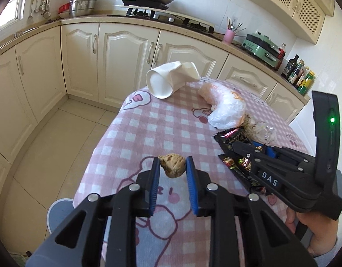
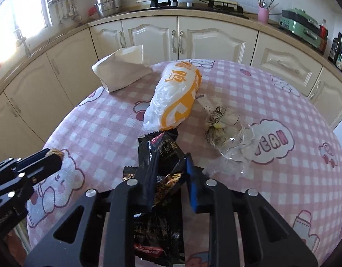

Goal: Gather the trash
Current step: 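Carry cookie and black wrappers over the bucket and open both tools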

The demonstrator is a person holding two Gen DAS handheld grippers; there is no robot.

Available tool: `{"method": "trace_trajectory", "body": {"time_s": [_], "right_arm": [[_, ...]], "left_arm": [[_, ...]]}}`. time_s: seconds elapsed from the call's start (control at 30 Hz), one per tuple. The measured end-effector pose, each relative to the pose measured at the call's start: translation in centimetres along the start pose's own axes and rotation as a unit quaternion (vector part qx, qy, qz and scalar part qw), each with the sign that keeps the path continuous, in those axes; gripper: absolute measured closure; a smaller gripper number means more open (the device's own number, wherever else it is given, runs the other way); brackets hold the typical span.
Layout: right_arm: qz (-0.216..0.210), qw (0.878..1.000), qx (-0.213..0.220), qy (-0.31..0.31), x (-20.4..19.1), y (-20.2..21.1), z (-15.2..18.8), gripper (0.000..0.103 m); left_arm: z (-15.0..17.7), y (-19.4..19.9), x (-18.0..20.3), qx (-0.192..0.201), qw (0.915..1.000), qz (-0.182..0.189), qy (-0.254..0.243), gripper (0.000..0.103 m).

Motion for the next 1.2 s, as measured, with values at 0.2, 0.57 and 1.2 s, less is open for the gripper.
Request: {"method": "trace_trajectory", "body": {"time_s": [0.2, 0.57, 1.2], "right_arm": [[0.003, 0.999, 0.037, -0.003, -0.6, 4.1, 0.3, 0.087], [-0.051, 0.993, 0.094, 0.042, -9.5, 10.0, -0.1, 0.090], [-0.169, 0.974, 0.010, 0.150, -31.9, 2.6, 5.3, 0.090]], "left_arm": [[0.2, 3.5, -0.8, 0.023, 0.9996, 0.015, 0.009, 0.081], [2.5, 10.5, -5.3, 0.058, 0.9976, 0.003, 0.037, 0.081], [11.2, 15.4, -24.1, 0.025, 0.9808, -0.120, 0.152, 0.081]]}}
Point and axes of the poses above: each gripper's, at about its wrist camera, not at the fingertips, and y roughly against the way its jaws point, x to its right, z to its underside, the point moved 5 cm from there along -y, roughly the way its jaws point, and after that the axes turned 4 degrees about -z, right-handed, at the moved point
